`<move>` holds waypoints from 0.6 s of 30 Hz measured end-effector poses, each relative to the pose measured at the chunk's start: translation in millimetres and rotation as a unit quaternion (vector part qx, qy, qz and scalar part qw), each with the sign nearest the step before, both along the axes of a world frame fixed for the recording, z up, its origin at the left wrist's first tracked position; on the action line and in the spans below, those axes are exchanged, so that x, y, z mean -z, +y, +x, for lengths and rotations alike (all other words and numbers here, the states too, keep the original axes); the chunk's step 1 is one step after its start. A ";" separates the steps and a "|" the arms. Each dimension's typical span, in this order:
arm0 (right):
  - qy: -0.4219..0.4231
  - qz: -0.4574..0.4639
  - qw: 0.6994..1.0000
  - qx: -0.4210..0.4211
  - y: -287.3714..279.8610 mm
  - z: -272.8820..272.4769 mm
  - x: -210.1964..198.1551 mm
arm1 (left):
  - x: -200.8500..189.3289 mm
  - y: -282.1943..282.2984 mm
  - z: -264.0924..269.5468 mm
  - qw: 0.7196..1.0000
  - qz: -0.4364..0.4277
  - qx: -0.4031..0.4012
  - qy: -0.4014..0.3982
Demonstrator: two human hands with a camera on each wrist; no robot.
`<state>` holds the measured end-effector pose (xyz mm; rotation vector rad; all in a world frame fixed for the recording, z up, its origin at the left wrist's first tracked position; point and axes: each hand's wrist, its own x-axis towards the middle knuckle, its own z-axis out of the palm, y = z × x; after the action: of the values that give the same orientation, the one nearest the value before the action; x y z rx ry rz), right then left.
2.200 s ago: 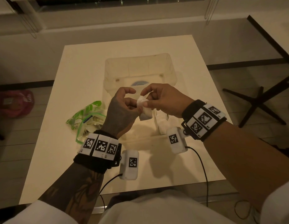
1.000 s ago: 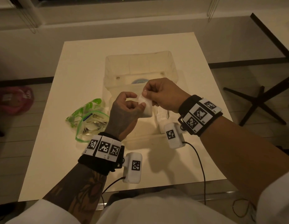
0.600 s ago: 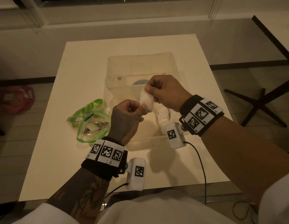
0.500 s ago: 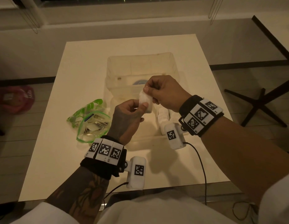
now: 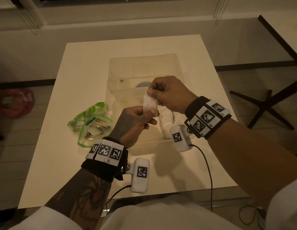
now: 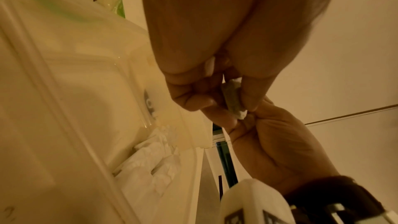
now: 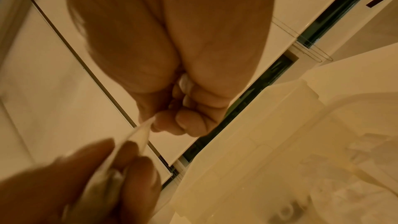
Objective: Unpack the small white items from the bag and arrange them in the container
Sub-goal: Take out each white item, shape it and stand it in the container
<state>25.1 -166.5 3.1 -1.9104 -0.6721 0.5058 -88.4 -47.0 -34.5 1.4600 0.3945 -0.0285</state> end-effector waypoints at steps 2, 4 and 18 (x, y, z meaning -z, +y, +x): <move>0.009 -0.002 1.000 -0.001 -0.7 1.2 0.8 | 1.3 -0.2 -0.4 1.000 0.006 -0.005 -0.011; 0.010 -0.009 1.000 -0.005 -1.6 2.6 1.7 | 2.0 -1.3 0.3 1.000 0.004 -0.011 -0.010; -0.040 -0.062 0.997 -0.039 -0.7 2.5 0.6 | -4.2 -4.8 2.6 0.999 -0.018 0.041 0.030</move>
<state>27.6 -167.2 2.5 -2.0353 -0.7855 0.5318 -85.7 -51.8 -30.4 1.4425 0.3812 -0.1449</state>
